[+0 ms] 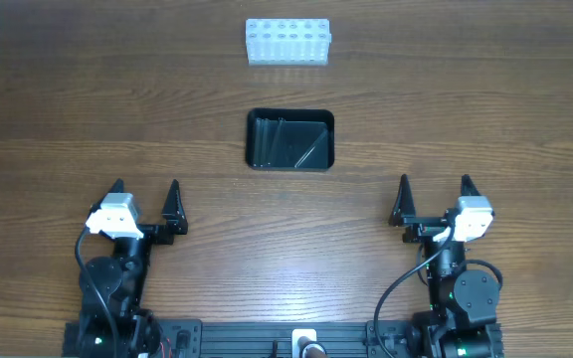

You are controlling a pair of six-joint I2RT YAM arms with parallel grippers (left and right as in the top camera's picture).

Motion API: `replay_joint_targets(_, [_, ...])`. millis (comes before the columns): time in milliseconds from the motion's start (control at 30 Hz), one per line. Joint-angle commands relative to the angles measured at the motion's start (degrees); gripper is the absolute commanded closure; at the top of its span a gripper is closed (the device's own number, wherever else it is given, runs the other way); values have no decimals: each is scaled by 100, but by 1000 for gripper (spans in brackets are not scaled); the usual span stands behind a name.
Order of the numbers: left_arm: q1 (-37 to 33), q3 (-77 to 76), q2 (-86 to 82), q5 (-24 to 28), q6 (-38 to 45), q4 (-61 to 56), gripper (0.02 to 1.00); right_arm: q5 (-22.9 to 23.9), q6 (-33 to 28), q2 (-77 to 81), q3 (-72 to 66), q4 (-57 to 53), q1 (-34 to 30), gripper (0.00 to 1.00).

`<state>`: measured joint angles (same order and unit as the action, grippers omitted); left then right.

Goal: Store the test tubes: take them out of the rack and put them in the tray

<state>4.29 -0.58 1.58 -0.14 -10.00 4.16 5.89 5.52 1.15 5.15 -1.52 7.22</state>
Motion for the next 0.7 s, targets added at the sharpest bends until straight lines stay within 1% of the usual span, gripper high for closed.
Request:
replay_joint_targets(33, [-46, 24, -35, 74, 101, 20, 18, -92, 81, -87, -299, 188, -131, 9])
replay_joint_targets(200, [-46, 24, -35, 74, 101, 20, 18, -94, 33, -87, -485, 197, -365, 9])
replay_joint_targets(300, [-46, 24, -35, 74, 101, 20, 18, -114, -107, -87, -485, 205, -470, 9])
replay_joint_targets(433, [-46, 24, -35, 74, 101, 20, 18, -122, -420, -87, -485, 210, -479, 9])
replay_joint_targets(500, [-46, 24, -35, 74, 101, 20, 18, -245, -660, -87, -485, 190, -479, 9])
replay_joint_targets(600, [-46, 24, -35, 74, 101, 20, 18, -560, -984, -87, -485, 142, -479, 7])
replay_joint_targets(700, [-46, 24, -35, 74, 101, 17, 18, -538, -1231, -87, -485, 136, -479, 9])
